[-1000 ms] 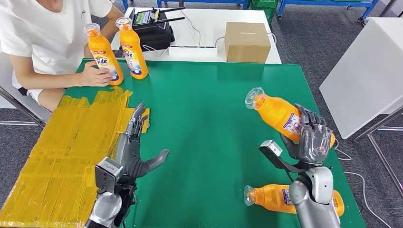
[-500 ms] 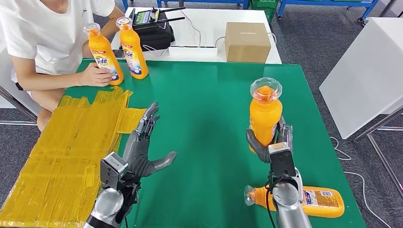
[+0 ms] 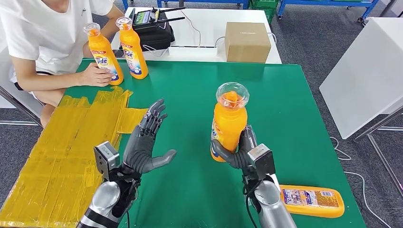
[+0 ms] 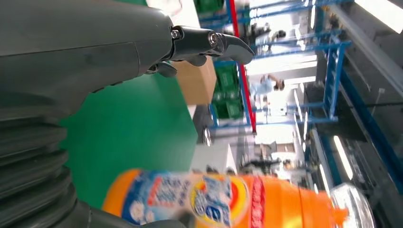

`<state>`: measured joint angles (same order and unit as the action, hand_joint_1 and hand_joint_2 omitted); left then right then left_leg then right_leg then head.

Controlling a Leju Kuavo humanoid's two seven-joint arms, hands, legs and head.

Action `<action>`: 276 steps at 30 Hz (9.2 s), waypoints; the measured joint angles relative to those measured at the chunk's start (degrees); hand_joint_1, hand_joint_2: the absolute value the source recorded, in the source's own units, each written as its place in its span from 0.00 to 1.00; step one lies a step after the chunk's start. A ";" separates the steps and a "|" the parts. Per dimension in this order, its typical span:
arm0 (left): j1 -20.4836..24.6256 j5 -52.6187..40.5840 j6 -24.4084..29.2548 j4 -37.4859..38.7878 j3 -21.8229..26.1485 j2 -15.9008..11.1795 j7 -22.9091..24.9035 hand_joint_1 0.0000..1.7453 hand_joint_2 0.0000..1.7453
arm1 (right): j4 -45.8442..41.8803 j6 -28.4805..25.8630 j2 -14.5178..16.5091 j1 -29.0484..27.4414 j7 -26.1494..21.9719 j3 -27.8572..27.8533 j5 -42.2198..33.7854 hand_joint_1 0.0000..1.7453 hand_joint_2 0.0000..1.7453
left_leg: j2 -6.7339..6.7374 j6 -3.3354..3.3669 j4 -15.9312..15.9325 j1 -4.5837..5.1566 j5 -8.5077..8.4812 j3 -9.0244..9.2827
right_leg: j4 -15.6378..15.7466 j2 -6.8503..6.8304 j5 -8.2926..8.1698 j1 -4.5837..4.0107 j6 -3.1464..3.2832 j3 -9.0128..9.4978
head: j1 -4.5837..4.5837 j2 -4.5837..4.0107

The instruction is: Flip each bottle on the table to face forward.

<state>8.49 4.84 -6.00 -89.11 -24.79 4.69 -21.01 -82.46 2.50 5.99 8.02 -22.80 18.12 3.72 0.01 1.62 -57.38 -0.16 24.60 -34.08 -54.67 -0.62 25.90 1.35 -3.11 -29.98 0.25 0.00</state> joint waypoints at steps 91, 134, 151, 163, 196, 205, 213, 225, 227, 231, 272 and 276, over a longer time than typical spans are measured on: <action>1.87 8.88 3.22 6.21 -0.84 -0.88 0.92 0.28 1.00 | 27.89 -13.06 7.57 17.44 2.08 26.36 23.16 1.00 1.00 | 0.23 -0.01 -0.01 -0.03 -0.01 -0.03 | -0.01 0.24 -0.01 0.00 0.01 -0.20 | -0.06 0.00; 2.64 10.24 14.67 1.64 2.53 1.06 -3.92 1.00 1.00 | 13.80 -17.68 5.10 7.40 0.57 25.02 15.61 0.00 1.00 | 0.17 -0.01 -0.01 -0.03 -0.01 -0.06 | -0.01 0.21 -0.01 0.00 0.00 -0.17 | -0.06 0.00; 3.81 -20.74 35.56 1.83 7.35 -1.95 -5.41 1.00 1.00 | -4.53 -21.08 0.02 -1.08 -2.78 16.08 12.09 0.00 1.00 | 0.14 -0.01 -0.01 -0.02 0.00 -0.08 | -0.01 0.19 -0.01 0.00 0.00 -0.17 | -0.07 0.00; 9.23 -96.88 40.37 22.96 6.79 -14.63 36.50 1.00 1.00 | -25.03 -28.36 -5.30 -10.65 -4.03 4.41 21.76 0.00 1.00 | 0.37 -0.02 0.01 -0.04 0.00 0.00 | -0.03 0.31 -0.02 -0.01 0.03 -0.18 | -0.08 0.00; 11.63 -86.18 44.57 41.44 15.79 -8.97 23.86 0.00 0.00 | -30.03 -28.36 -6.64 -15.44 -2.99 -0.52 25.06 0.00 1.00 | 0.30 -0.01 0.00 -0.01 0.00 -0.01 | -0.01 0.28 -0.01 0.00 0.03 -0.15 | -0.07 0.00; 10.26 -82.75 45.99 39.70 18.49 -7.25 19.30 0.00 0.00 | -29.23 -28.04 -6.66 -15.34 -2.80 -0.52 25.04 0.00 1.00 | 0.25 -0.01 0.01 -0.02 0.00 -0.01 | -0.02 0.26 -0.01 -0.01 0.03 -0.12 | -0.07 0.00; 8.58 -71.11 45.84 36.31 20.11 -5.08 12.12 0.00 0.00 | -27.80 -27.22 -6.69 -15.09 -1.49 -0.49 26.29 0.00 1.00 | 0.23 -0.01 0.00 -0.01 0.00 -0.02 | -0.01 0.26 -0.01 0.00 0.03 -0.12 | -0.07 0.00; 6.77 -67.95 45.50 31.09 20.05 -3.96 11.24 0.00 0.00 | -26.48 -26.33 -6.96 -14.85 -0.56 -0.46 27.81 0.00 1.00 | 0.23 -0.01 0.00 -0.01 0.00 -0.02 | -0.01 0.25 0.00 -0.01 0.03 -0.12 | -0.07 0.00; 6.63 -67.79 45.54 30.74 20.05 -3.91 11.15 0.00 0.00 | -26.40 -26.33 -6.97 -14.85 -0.48 -0.46 27.83 0.00 1.00 | 0.22 -0.01 0.00 -0.01 0.00 -0.02 | -0.01 0.25 -0.01 0.00 0.03 -0.12 | -0.07 0.00; 5.70 -65.47 45.92 28.48 20.10 -3.45 7.25 0.00 0.00 | -26.37 -26.33 -7.05 -14.88 -0.35 -0.46 28.17 0.00 1.00 | 0.22 -0.01 0.00 -0.01 0.00 -0.02 | -0.01 0.25 -0.01 0.00 0.03 -0.12 | -0.07 0.00; -9.88 -10.22 21.41 -8.90 16.47 -0.22 -11.71 0.00 1.00 | -34.41 -17.64 -36.31 -37.18 10.52 -5.76 36.32 0.00 1.00 | 0.06 0.03 -0.01 0.08 0.18 0.00 | 0.07 0.10 0.04 0.06 0.00 -0.12 | -0.05 0.00; -11.89 -12.21 20.75 -8.90 15.93 -0.23 -10.34 0.00 1.00 | -34.66 -13.63 -35.36 -39.93 17.02 -12.05 35.05 0.00 1.00 | 0.09 0.07 -0.01 0.09 0.22 0.02 | 0.08 0.14 0.04 0.07 -0.01 -0.15 | -0.04 0.00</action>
<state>-3.40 -7.37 14.75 -98.01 -8.86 4.46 -31.35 -117.12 -11.12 -29.37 -31.91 -5.78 6.07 38.77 0.10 1.68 -57.39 -0.07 24.81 -34.06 -54.60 -0.48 25.94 1.41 -3.11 -30.12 0.21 0.00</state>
